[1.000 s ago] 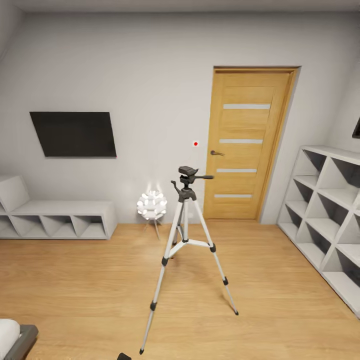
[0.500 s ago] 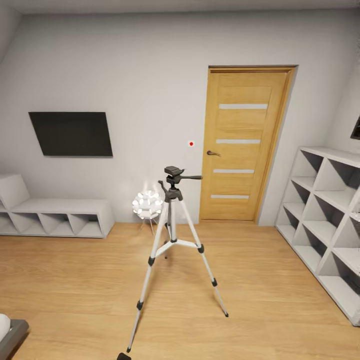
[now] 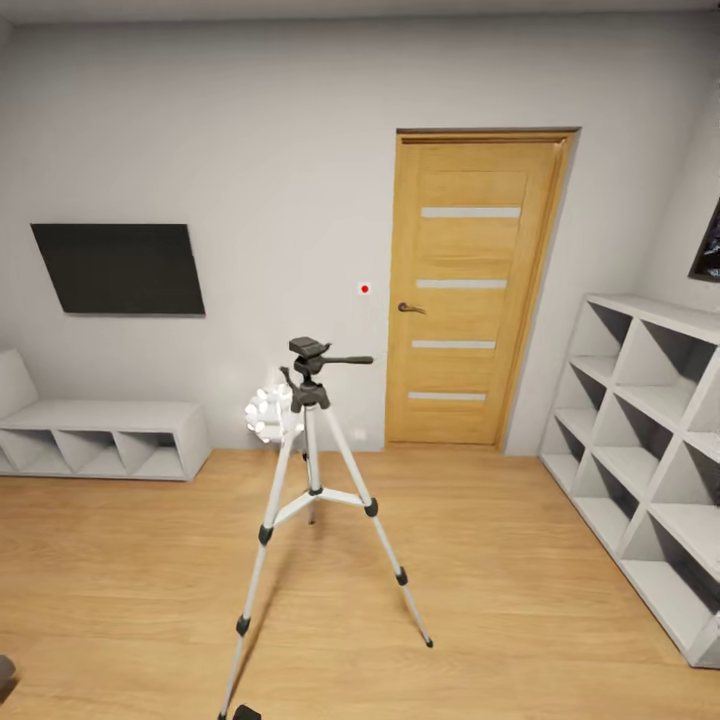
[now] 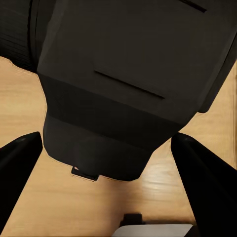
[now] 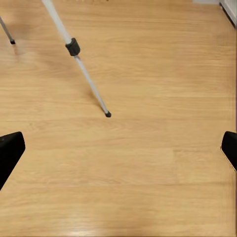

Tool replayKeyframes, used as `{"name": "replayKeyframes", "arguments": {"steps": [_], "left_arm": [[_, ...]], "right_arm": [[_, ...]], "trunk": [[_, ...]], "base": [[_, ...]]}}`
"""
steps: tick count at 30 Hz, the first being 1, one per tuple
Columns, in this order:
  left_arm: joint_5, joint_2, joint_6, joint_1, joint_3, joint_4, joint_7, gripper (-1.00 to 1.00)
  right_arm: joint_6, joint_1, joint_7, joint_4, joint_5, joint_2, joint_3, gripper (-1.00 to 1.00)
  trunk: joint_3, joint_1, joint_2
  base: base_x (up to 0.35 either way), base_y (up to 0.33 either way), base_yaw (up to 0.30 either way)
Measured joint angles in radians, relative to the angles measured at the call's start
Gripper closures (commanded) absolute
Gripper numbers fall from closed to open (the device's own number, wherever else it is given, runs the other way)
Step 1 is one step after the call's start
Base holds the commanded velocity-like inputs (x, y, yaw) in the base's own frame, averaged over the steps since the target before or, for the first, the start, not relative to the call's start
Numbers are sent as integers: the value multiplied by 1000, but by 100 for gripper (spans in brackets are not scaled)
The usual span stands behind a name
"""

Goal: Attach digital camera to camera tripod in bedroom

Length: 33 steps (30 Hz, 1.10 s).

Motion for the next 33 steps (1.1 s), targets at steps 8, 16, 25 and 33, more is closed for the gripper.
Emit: {"name": "replayKeyframes", "arguments": {"steps": [8, 16, 25, 33], "left_arm": [[0, 0, 0, 0, 0, 0, 0, 100], [0, 0, 0, 0, 0, 0, 0, 100], [0, 0, 0, 0, 0, 0, 0, 100], [0, 0, 0, 0, 0, 1, 0, 100]], "right_arm": [[1, 0, 0, 0, -1, 2, 0, -100], [3, 0, 0, 1, -2, 2, 0, -100], [2, 0, 2, 1, 0, 0, 0, -100], [2, 0, 0, 2, 0, 1, 0, -100]], "trunk": [[0, 0, 0], [0, 0, 0], [0, 0, 0], [0, 0, 0]], "base": [[159, -296, 157], [33, -198, 281], [1, -7, 107], [2, -1, 72]]}}
